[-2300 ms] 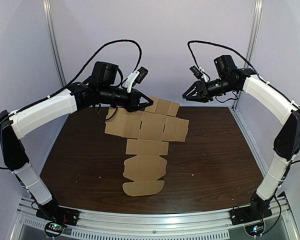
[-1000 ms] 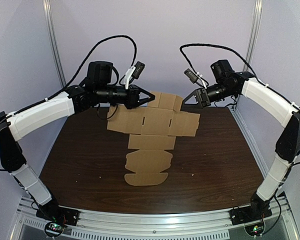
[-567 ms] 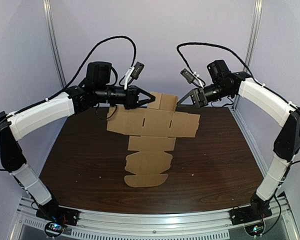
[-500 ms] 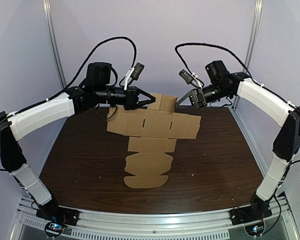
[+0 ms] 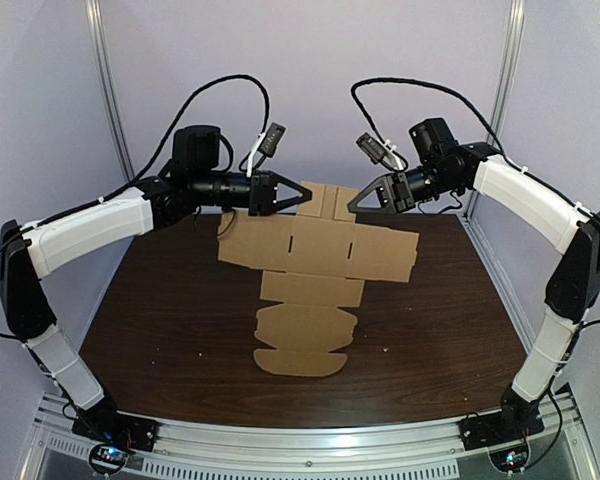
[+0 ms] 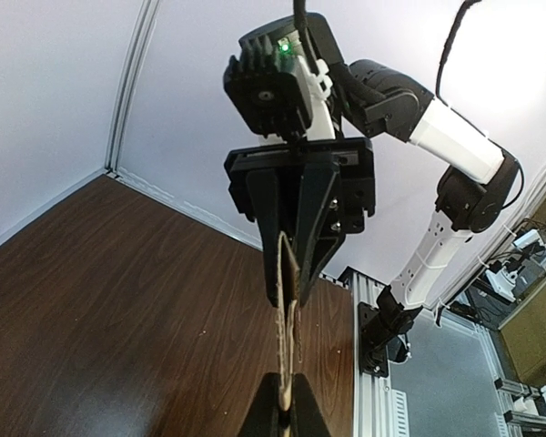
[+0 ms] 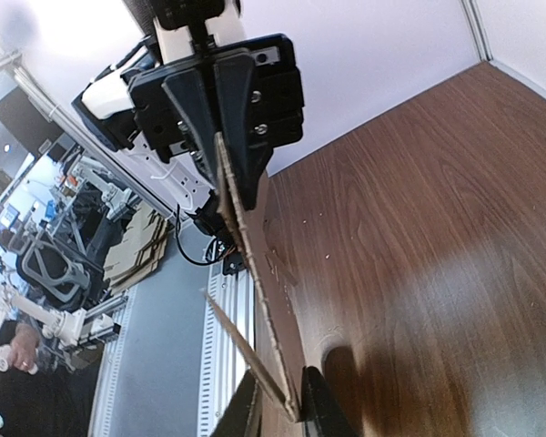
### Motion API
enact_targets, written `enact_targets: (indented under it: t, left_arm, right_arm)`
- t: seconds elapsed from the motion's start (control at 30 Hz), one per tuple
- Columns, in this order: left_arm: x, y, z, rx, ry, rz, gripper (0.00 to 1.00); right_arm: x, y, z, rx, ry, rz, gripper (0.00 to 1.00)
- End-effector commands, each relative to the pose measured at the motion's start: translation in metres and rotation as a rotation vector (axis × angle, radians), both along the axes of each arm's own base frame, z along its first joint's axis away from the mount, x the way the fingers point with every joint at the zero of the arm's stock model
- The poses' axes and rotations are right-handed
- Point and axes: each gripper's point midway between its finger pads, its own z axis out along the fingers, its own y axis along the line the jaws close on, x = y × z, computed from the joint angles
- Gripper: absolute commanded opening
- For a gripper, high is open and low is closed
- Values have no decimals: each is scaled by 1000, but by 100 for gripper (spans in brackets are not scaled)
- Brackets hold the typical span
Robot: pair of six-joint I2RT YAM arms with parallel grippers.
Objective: Fold the paper box
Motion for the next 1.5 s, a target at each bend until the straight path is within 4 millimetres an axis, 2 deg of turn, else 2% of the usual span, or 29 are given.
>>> enact_targets:
  t: [0.0,0.03,0.1,0.2,0.27,0.3,0.37,0.43,0.5,0.6,0.77,0.8,0.9,1.03,1.2,1.37,1.47]
  left_arm:
    - [1,-6,2,-44,-3,-31,0]
    - [3,-7,0,-39,1,-21,0]
    - [8,-6,-4,-19,10,3,0]
    - [10,-7,-13,15,22,11,6]
    - [8,-7,-18,32,33,-2,4]
    - [7,-8,-19,34,36,-13,0]
    - [4,-8,-20,35,39,-29,0]
    - [2,-8,-21,35,39,-38,0]
    - [2,-8,-21,35,39,-41,0]
    - [1,-8,-21,33,36,-44,0]
    - [6,-6,-25,65,33,-11,0]
    - [8,-4,-26,88,29,7,7]
    - [14,10,-27,164,-8,98,42]
    - [19,47,-35,252,-64,270,65]
    - [15,92,-49,285,-75,400,77]
    - [11,104,-79,311,-26,432,82]
    - [11,107,-87,303,-20,447,83]
  right_arm:
    - [-9,6,8,45,-20,53,3]
    - [-9,5,9,42,-25,49,0]
    - [-8,5,7,28,-36,31,0]
    - [-6,4,7,21,-37,21,0]
    - [-6,5,7,19,-32,20,0]
    - [-6,5,6,18,-27,19,5]
    - [-6,5,3,14,-18,22,14]
    - [-7,6,1,13,-8,27,16]
    - [-8,6,0,15,3,36,14]
    - [-10,6,-1,16,9,45,0]
    - [-10,4,-2,-2,-22,31,0]
    - [-10,2,-1,-4,-25,27,0]
    - [-5,-4,-1,-7,-29,8,0]
    - [-3,-12,3,-4,-35,-9,0]
    - [-5,-17,6,4,-42,-11,0]
    - [-7,-18,10,16,-38,-6,0]
    - [-9,-19,13,23,-38,-2,0]
